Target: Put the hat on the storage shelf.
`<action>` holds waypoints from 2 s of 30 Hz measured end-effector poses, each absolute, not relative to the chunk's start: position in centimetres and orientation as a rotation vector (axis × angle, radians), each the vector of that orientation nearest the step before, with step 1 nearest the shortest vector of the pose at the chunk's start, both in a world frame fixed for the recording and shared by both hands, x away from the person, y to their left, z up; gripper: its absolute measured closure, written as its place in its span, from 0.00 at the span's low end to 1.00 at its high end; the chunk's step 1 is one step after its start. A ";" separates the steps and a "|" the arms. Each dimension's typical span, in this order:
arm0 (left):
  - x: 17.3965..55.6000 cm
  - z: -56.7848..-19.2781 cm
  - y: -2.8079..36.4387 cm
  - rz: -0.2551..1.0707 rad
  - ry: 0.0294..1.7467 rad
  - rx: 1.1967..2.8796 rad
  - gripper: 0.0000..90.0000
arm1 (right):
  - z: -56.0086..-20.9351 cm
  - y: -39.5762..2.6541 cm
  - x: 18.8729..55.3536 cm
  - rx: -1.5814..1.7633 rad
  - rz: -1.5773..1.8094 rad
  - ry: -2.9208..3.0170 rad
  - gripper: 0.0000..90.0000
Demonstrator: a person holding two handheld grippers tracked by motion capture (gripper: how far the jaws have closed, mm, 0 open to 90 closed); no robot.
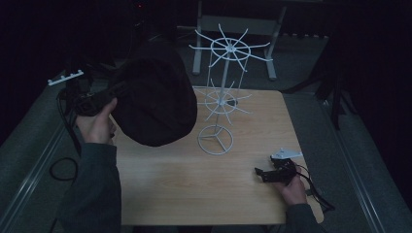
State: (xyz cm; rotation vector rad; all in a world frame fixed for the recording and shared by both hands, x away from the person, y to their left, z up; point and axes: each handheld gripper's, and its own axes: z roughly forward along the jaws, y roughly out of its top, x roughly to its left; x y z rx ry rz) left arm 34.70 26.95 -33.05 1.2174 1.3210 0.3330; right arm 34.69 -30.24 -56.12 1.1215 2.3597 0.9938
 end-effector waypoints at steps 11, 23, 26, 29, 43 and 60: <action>34.6 -32.1 27.0 0.323 1.297 1.201 0.82 | -56.1 -30.2 34.7 1.122 0.994 2.360 0.13; 34.9 -31.1 26.8 0.319 1.276 1.192 0.82 | -56.1 -30.2 34.7 1.122 0.993 2.360 0.13; 34.9 -31.0 26.8 0.309 1.272 1.182 0.82 | -56.1 -30.2 34.7 1.122 0.994 2.360 0.13; 35.0 -30.9 26.8 0.298 1.269 1.174 0.82 | -56.1 -30.2 34.7 1.121 0.994 2.360 0.13; 35.2 -30.0 26.7 0.283 1.237 1.121 0.82 | -56.1 -30.2 34.7 1.122 0.994 2.360 0.13; 35.9 -29.9 26.7 0.251 1.204 1.082 0.82 | -56.1 -30.2 34.7 1.124 0.994 2.360 0.13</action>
